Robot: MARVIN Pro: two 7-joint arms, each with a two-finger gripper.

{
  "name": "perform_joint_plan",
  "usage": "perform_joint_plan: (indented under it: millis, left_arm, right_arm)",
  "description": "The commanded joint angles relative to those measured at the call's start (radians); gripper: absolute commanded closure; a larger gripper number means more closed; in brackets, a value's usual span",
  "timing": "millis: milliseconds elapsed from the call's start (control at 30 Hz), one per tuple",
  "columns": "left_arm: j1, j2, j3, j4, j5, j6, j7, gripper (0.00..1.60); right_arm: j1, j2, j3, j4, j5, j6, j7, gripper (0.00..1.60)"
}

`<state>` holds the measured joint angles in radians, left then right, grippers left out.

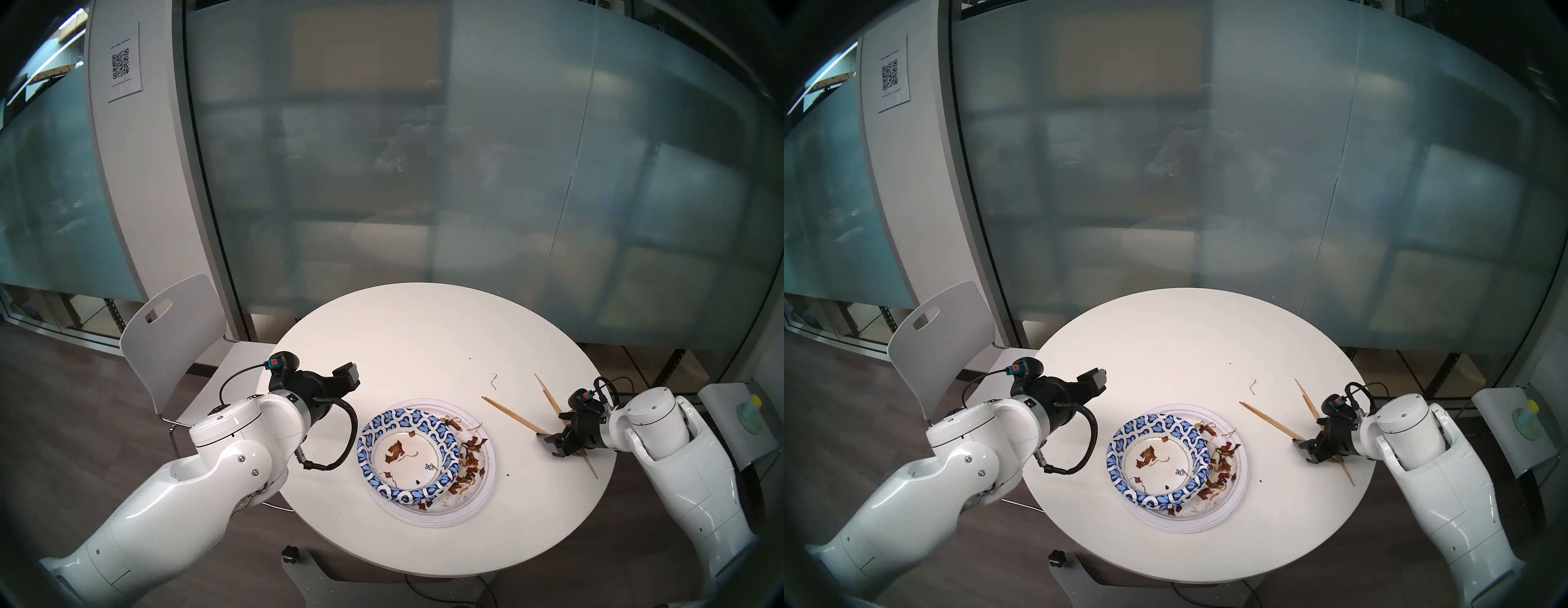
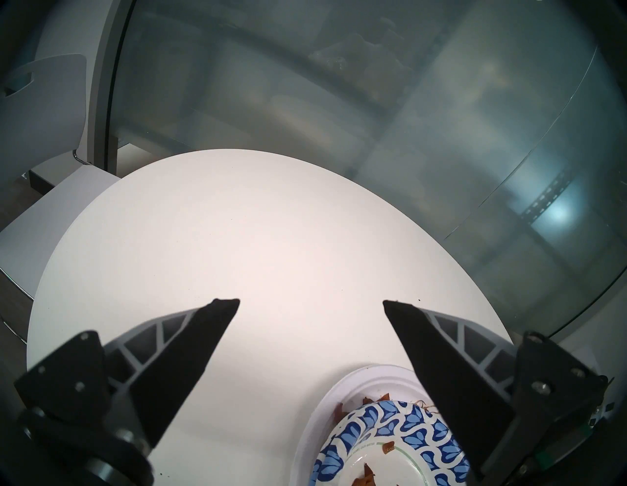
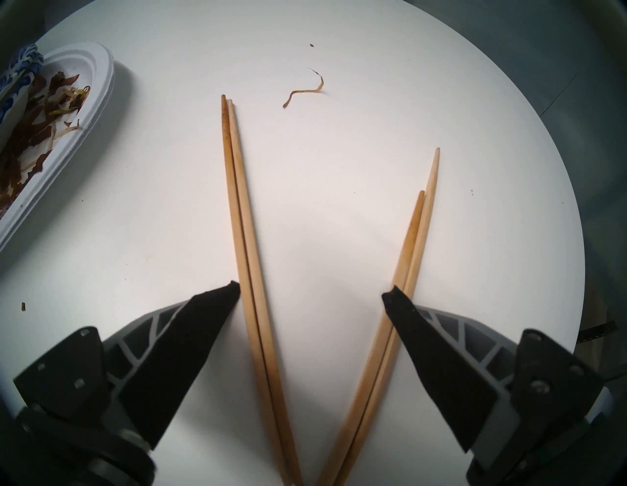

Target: Stack the plates into one stack

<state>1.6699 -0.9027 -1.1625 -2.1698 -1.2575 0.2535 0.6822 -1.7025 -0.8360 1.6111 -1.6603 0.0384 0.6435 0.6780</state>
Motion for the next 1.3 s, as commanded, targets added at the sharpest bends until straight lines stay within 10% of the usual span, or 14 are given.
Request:
perform_joint_plan:
  millis: [0, 833, 1267]
  left_arm:
    - [-0.006, -0.003, -0.004, -0.02, 0.001, -0.003, 0.002, 0.0]
    - [-0.006, -0.002, -0.004, -0.02, 0.001, -0.003, 0.002, 0.0]
    - [-0.006, -0.002, -0.004, -0.019, 0.001, -0.003, 0.0, 0.0]
  right_arm:
    - [0.001, 0.001, -0.002, -0.013, 0.001, 0.002, 0.004, 0.0]
    - [-0.032, -0.006, 0.071, -0.022, 0.048, -0.032, 0.035, 0.0]
    - [-0.067, -0.064, 0.24, -0.067, 0.191, -0.013, 0.093, 0.0]
